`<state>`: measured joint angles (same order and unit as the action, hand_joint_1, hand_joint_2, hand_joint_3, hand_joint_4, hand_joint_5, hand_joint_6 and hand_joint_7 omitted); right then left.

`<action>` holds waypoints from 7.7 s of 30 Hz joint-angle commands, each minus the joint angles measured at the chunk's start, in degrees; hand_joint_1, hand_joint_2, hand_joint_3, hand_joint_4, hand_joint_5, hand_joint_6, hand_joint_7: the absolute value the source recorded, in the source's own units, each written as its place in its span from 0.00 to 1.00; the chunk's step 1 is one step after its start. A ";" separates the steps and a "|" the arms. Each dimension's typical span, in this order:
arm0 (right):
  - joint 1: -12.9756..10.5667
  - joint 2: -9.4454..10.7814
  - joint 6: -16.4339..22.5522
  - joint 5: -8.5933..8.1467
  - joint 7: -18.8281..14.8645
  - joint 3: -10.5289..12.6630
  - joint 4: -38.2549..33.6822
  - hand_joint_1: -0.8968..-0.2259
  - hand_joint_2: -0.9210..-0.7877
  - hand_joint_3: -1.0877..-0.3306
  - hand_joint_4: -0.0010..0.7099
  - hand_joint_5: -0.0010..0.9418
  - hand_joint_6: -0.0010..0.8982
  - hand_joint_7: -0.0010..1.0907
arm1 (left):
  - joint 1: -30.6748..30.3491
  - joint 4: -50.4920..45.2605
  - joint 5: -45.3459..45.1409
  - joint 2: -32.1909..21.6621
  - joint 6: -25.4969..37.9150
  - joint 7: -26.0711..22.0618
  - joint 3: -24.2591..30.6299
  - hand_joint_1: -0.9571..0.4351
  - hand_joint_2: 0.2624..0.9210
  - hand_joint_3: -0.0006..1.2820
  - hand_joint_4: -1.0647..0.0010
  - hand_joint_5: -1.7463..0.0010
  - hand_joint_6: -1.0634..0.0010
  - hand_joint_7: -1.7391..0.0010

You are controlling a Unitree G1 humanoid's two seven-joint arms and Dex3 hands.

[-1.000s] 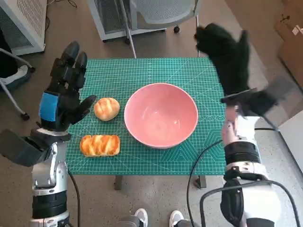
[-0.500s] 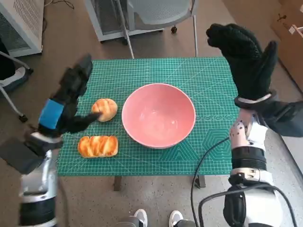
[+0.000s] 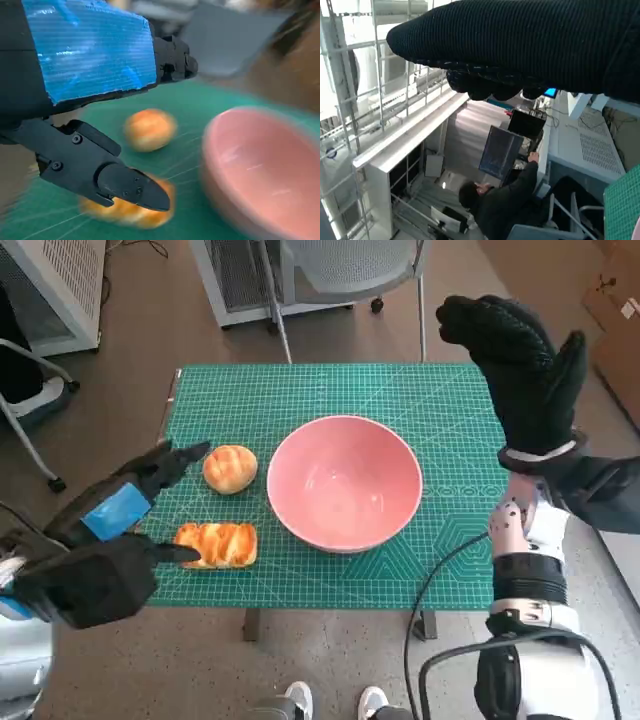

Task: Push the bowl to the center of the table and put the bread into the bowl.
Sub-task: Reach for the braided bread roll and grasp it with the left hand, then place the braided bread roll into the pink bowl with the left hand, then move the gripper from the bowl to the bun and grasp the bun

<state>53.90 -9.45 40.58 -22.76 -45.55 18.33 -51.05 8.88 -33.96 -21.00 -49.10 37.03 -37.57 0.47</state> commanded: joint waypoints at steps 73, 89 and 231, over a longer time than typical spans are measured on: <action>-3.08 -0.14 -2.92 -2.05 -1.68 -1.42 2.15 0.38 0.00 0.55 0.44 0.00 0.45 0.00 | 5.26 26.26 -22.36 7.88 -8.88 7.61 -19.89 0.69 0.95 0.05 0.32 0.30 0.27 0.48; -2.69 -0.36 -3.01 -1.96 -2.01 -1.35 1.20 0.38 0.00 0.55 0.44 0.00 0.45 0.00 | 5.86 4.40 -16.72 9.03 -8.59 4.31 -5.49 0.69 0.95 0.02 0.24 0.42 0.31 0.38; -6.69 -1.83 -2.93 -1.85 0.15 -2.56 6.11 0.34 0.00 0.52 0.43 0.00 0.43 0.00 | 33.37 59.26 -10.02 14.36 -29.12 9.77 -14.46 0.42 0.72 0.00 1.00 1.00 0.84 1.00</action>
<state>47.66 -10.88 37.92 -24.70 -45.06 15.76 -44.55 39.12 20.34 -29.50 -35.91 8.61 -29.71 -12.27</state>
